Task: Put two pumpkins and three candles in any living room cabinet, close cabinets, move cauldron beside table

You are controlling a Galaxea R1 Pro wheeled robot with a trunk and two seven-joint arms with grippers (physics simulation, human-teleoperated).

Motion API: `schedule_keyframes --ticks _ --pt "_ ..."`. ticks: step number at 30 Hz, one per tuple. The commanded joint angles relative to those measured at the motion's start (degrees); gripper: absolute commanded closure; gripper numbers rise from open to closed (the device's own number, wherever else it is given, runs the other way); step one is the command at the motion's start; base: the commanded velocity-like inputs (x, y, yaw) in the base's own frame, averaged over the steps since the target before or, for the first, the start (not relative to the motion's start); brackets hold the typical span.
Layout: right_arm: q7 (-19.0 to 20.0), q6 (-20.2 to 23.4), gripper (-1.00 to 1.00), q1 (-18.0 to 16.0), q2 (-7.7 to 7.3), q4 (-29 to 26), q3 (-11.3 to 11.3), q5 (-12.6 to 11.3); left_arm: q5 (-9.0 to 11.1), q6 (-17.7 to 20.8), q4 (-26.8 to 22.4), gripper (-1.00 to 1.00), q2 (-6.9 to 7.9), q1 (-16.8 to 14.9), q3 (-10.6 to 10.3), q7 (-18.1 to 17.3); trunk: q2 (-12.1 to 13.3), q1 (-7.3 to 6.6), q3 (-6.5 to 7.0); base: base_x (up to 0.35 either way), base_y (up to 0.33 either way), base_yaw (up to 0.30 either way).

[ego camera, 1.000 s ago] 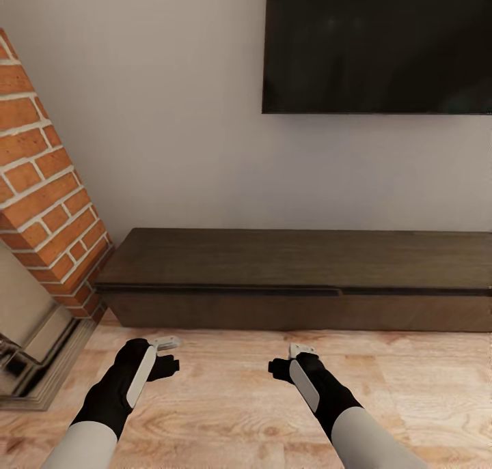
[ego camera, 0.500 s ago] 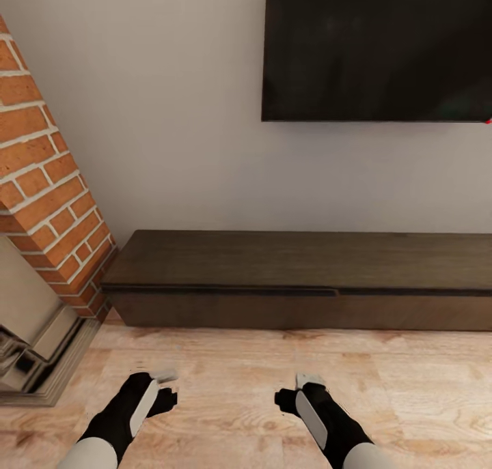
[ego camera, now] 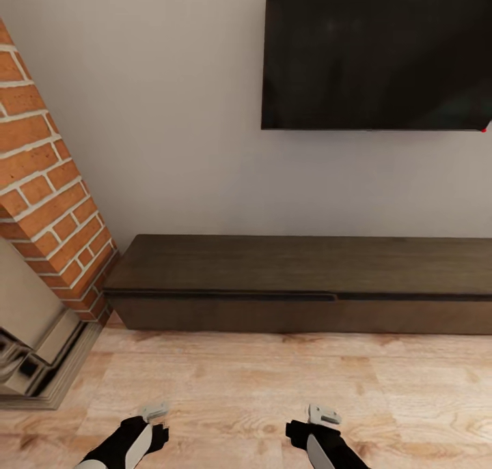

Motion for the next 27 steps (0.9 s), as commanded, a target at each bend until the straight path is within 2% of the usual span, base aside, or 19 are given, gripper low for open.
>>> schedule_keyframes --ticks 1,7,16,24,27 --pt "-0.1 -0.5 -1.0 0.1 -0.2 0.1 0.0 0.0 0.0 -1.7 1.2 -1.0 0.1 0.0 0.0 0.0 0.4 -0.23 0.19 0.0 0.0 0.0" --pt "-0.1 -1.1 -1.0 0.3 -0.39 1.1 0.0 0.0 0.1 -3.9 2.7 -1.0 0.52 0.0 -0.4 0.1 2.8 -1.54 1.26 0.0 0.0 0.0" --pt "0.0 -4.2 -1.0 0.4 -0.4 5.8 0.0 -0.1 -0.1 -4.3 4.6 -1.0 0.8 0.0 -0.5 0.0 6.4 -3.52 2.88 0.0 0.0 0.0" --pt "0.0 -5.1 -1.0 0.4 -0.4 6.6 0.0 -0.1 -0.1 -4.4 5.1 -1.0 1.2 0.1 -0.5 0.0 9.6 -5.28 4.32 0.0 0.0 0.0" --pt "0.0 -5.1 -1.0 0.4 -0.4 7.1 0.0 -0.1 -0.1 -6.1 5.9 -1.0 1.29 0.1 -0.5 0.0 10.8 -5.94 4.85 0.0 0.0 0.0"
